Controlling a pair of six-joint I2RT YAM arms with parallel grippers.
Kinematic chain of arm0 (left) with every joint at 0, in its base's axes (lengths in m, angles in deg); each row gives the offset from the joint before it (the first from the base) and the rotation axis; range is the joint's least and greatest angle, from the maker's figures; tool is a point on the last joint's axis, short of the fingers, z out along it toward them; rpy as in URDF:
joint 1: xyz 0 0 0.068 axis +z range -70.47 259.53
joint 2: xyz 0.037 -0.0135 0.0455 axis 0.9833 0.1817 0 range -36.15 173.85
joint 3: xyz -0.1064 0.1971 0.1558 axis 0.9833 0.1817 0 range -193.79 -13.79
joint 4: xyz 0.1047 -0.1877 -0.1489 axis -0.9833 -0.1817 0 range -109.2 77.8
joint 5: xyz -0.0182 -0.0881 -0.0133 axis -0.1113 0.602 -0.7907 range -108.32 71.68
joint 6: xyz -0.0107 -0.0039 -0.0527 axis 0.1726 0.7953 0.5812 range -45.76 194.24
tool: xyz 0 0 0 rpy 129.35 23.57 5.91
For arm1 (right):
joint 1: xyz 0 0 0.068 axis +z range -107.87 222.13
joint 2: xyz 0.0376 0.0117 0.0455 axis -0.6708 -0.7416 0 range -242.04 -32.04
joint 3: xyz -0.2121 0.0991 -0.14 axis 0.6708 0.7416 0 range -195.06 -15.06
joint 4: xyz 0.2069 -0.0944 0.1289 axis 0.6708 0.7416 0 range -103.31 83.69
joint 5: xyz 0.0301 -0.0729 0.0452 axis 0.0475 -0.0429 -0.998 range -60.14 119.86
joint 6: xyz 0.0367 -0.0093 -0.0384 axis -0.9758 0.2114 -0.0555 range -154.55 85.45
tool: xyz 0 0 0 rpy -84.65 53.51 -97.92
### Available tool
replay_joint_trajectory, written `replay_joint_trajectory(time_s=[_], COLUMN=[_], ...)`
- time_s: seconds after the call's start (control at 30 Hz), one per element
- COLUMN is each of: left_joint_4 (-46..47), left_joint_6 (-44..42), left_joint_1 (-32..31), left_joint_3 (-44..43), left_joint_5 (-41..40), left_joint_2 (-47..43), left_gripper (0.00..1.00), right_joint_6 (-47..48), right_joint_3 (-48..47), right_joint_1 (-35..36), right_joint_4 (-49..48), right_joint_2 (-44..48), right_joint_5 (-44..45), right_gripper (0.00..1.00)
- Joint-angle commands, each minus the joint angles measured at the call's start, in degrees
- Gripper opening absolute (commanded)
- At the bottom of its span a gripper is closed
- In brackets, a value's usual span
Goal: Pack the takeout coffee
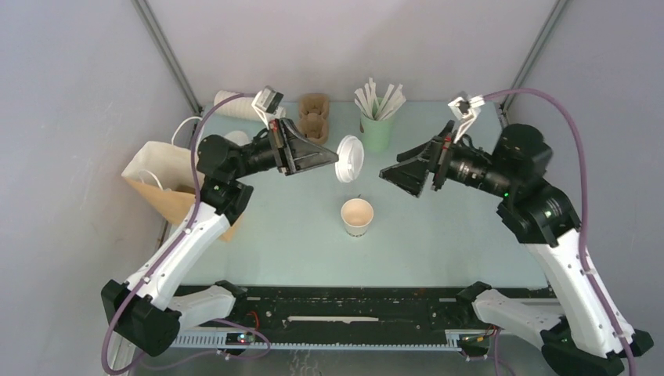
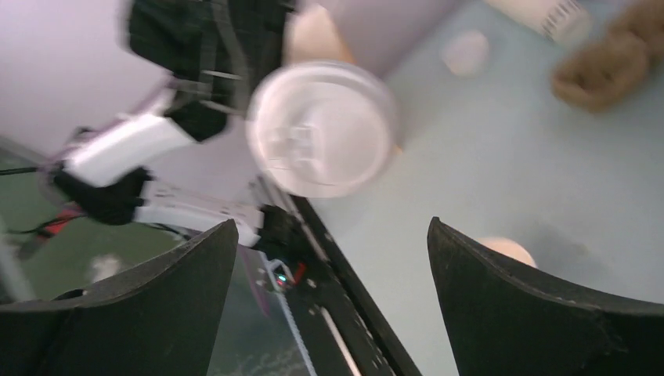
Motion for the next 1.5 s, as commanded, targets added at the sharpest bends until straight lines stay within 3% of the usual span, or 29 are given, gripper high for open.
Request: replay_joint_trajectory(time_s=[0.0, 0.17, 0.47, 1.0, 1.23, 1.33, 1.4, 1.47], left_joint_4=[9.5, 9.4, 7.8, -0.8, -3.3, -18.9, -35.2, -54.7], left_joint_6=[6.0, 6.6, 6.1, 0.6, -0.9, -9.5, -19.9, -27.2], left_joint_1=[1.0, 0.9, 0.9, 0.9, 1.0, 1.0, 1.2, 1.8], left_joint_3=[0.1, 0.9, 2.6, 1.6, 0.9, -2.1, -5.7, -9.7], left_joint_5=[-3.2, -4.1, -5.6, -6.1, -7.0, -10.6, -16.2, -22.7], left_joint_2=[-1.2, -1.8, -2.8, -3.3, -1.9, -1.1, 0.1, 2.0], left_gripper=[0.00, 0.00, 0.00, 0.00, 0.00, 0.00, 0.00, 0.14], right_joint_6=[-10.0, -17.4, -14.9, -18.2, -17.9, -15.0, -13.1, -9.4], right_joint_3=[2.8, 1.1, -1.8, 3.5, 3.5, 3.7, 6.7, 9.8], right_joint_1=[1.9, 5.8, 10.3, 11.1, 8.8, 6.8, 2.7, -1.6], right_joint_4=[-18.0, -22.1, -17.1, -22.2, -17.7, -12.4, -8.3, -3.7], right_joint_2=[-1.9, -5.3, -7.8, -3.3, -4.3, -3.6, -3.4, -3.3], right_joint_5=[-6.0, -0.2, 7.5, 4.8, 8.1, 11.0, 10.1, 7.0], right_gripper=[1.00, 1.00, 1.00, 0.99, 0.99, 1.00, 1.00, 0.99])
